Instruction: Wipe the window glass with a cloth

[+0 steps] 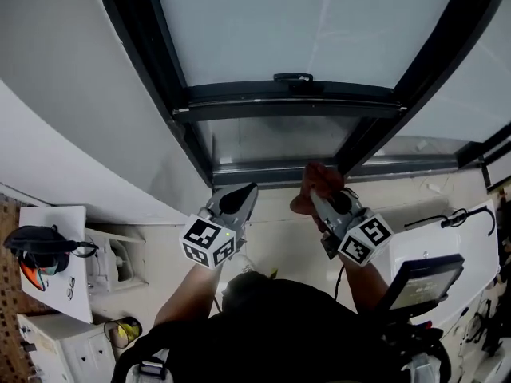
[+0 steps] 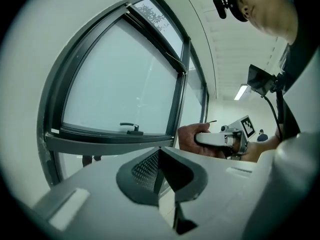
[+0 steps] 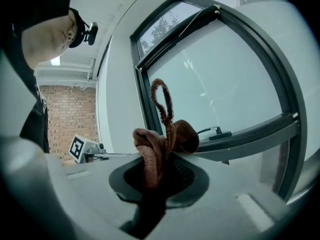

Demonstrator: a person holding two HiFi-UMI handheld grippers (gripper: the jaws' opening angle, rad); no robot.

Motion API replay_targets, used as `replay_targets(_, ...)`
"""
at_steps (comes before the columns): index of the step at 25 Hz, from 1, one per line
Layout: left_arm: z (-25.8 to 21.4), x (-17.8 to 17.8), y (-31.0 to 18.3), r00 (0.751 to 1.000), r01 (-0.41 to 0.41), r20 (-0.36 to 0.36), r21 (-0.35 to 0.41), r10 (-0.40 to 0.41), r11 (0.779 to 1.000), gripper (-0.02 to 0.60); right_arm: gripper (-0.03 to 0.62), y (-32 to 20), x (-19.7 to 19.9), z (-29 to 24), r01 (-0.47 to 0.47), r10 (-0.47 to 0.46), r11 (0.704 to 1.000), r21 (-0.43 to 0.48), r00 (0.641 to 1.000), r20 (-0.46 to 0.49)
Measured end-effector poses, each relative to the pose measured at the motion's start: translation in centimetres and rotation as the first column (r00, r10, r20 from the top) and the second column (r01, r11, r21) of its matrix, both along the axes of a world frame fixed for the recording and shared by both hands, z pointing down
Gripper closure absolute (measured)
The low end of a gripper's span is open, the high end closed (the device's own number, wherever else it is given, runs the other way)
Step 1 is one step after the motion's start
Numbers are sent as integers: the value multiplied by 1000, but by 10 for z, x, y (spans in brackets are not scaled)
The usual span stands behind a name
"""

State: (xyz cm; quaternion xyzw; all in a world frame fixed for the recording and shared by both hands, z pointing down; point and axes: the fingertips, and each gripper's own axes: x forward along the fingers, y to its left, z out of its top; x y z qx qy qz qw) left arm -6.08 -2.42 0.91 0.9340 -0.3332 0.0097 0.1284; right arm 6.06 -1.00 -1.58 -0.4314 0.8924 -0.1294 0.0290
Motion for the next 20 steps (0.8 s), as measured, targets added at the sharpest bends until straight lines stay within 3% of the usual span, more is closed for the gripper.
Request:
replay_targets(10, -14, 68, 127, 999, 53, -11, 39, -52, 998, 565, 554, 127, 89, -10, 9, -5, 998, 55, 998, -61)
replay_targets(20, -35, 96, 209, 993, 111, 23, 113, -115, 987, 565, 554, 218, 117, -26, 0, 8, 988, 157, 999, -50)
